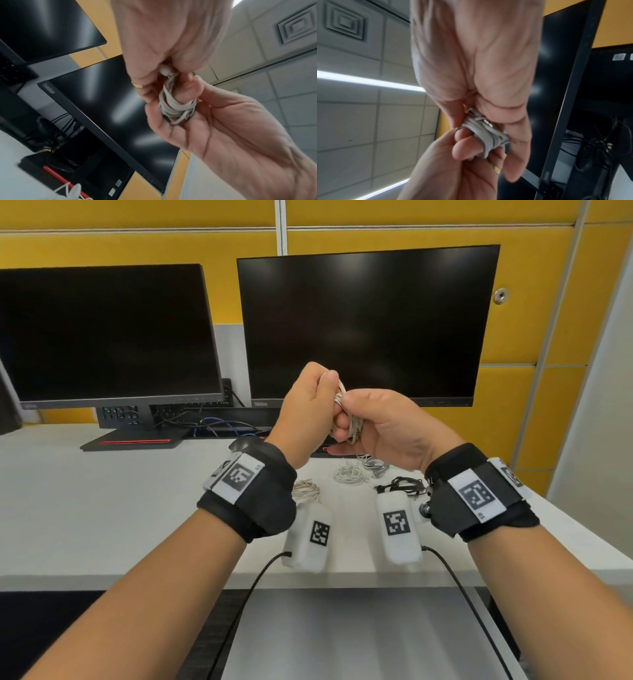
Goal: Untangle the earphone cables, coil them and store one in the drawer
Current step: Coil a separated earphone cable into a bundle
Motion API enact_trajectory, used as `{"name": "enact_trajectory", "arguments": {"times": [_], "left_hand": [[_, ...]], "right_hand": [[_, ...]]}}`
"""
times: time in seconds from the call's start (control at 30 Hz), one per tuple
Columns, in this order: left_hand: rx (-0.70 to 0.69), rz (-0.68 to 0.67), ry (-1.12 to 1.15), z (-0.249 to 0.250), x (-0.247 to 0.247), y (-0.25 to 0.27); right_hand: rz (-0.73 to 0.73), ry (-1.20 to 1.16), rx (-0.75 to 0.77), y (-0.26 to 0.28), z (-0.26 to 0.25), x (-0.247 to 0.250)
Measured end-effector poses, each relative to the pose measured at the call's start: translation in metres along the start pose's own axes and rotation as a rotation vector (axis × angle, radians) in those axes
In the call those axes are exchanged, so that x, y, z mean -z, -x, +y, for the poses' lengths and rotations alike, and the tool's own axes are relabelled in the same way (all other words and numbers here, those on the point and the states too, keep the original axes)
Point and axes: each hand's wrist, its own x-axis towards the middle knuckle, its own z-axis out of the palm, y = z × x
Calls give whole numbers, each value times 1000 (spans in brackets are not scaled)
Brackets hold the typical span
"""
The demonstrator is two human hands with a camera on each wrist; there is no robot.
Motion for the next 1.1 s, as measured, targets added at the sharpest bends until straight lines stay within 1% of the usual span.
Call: {"name": "enact_trajectory", "arguments": {"times": [0.07,0.13,0.2,0.3,0.33,0.4,0.43,0.5,0.53,0.6,0.63,0.7,0.77,0.83,0.9,0.93,1.03,1.1], "left_hand": [[-6,66,-49,-4,-4,0],[12,82,-46,-8,-6,-2],[21,91,-53,-9,-6,-5],[2,120,-133,-10,-6,-6],[12,118,-148,-10,-5,-7],[62,77,-118,-12,-1,-8],[86,45,-82,-13,2,-9],[102,-12,-39,-16,9,-9],[87,-34,-68,-18,13,-9],[16,-99,-223,-22,17,-9],[-27,-147,-325,-25,17,-9],[-101,-203,-522,-29,16,-11],[-105,-220,-605,-27,17,-11],[-74,-277,-591,-26,17,-12],[-20,-280,-526,-25,17,-10],[24,-258,-431,-24,16,-7],[174,-209,-30,-25,14,-2],[223,-206,110,-26,12,1]], "right_hand": [[52,-27,-5,-2,3,-1],[98,-8,-1,-3,6,-1],[176,82,32,-7,10,-2],[333,297,106,-11,15,0],[351,351,122,-12,16,1],[334,406,124,-11,15,5],[317,394,119,-10,14,8],[295,283,111,-8,11,13],[294,205,108,-8,9,15],[301,75,117,-7,5,18],[308,48,124,-8,4,18],[322,67,127,-10,4,17],[320,119,115,-12,6,13],[316,153,103,-12,8,10],[321,184,87,-12,10,9],[321,208,79,-12,11,9],[323,285,57,-10,15,10],[334,301,55,-11,18,10]]}}
